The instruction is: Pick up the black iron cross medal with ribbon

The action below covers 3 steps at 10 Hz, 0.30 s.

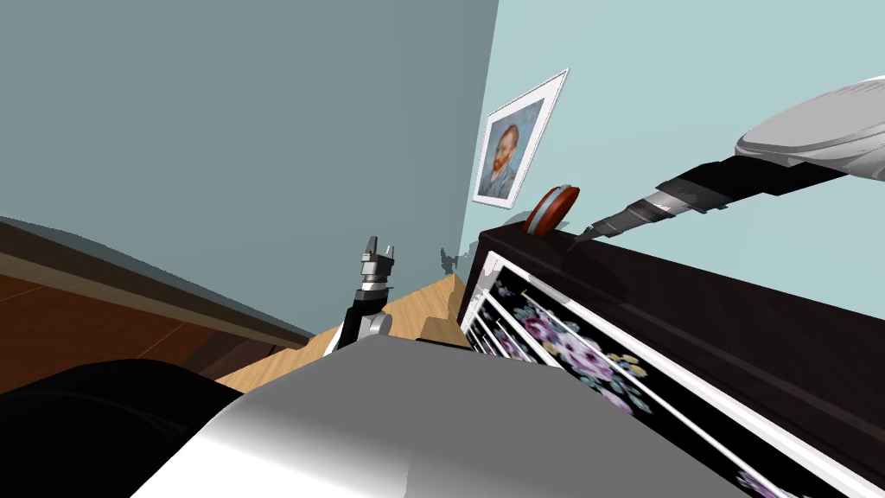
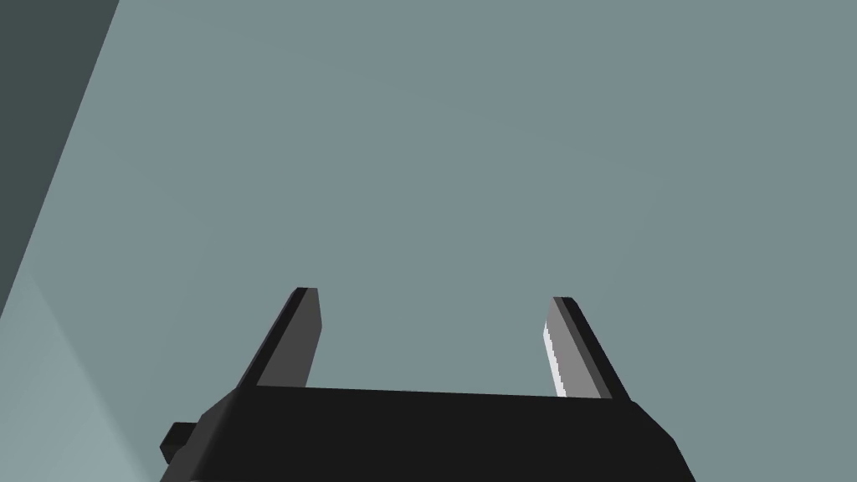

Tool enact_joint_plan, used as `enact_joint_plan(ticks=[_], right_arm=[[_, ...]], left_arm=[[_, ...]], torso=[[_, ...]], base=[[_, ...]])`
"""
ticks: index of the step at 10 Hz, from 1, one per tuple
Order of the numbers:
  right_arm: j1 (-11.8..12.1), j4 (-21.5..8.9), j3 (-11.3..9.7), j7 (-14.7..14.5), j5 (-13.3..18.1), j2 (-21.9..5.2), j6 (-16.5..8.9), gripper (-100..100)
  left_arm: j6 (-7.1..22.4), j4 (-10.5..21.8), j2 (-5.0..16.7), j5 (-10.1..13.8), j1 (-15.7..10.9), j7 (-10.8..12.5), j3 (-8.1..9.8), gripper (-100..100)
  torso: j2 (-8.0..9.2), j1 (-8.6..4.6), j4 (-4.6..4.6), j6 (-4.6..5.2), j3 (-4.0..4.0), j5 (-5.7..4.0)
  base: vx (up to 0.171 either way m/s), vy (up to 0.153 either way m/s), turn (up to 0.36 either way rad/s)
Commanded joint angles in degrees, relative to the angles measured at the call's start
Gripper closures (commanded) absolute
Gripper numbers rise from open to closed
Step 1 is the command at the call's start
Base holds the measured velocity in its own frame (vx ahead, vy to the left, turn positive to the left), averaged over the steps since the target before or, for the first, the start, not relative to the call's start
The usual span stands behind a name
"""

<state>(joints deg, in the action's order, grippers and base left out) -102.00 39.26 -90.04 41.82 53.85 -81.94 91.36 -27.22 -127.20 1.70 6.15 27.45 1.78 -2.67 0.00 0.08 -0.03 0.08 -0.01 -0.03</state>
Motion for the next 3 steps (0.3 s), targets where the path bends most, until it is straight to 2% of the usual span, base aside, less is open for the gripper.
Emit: enact_joint_plan(ticks=[1, 2, 3], right_arm=[[-1.6, 0.2, -0.6, 0.6, 0.3, -0.6, 1.3, 100], [-0.9, 0.0, -0.3, 0.2, 0.1, -0.4, 0.8, 100], [-1.0, 0.0, -0.4, 0.2, 0.1, -0.4, 0.9, 0]], left_arm=[[0.0, 0.0, 0.0, 0.0, 0.0, 0.0, 0.00, 0], [0.0, 0.0, 0.0, 0.0, 0.0, 0.0, 0.00, 0], [0.0, 0.0, 0.0, 0.0, 0.0, 0.0, 0.00, 0]], torso=[[0.00, 0.00, 0.00, 0.00, 0.00, 0.00], [0.01, -0.03, -0.01, 0.01, 0.00, -0.02], [0.00, -0.02, -0.03, 0.00, -0.01, -0.04]], base=[[0.012, -0.020, 0.025], [0.005, -0.010, 0.002], [0.000, 0.000, 0.000]])
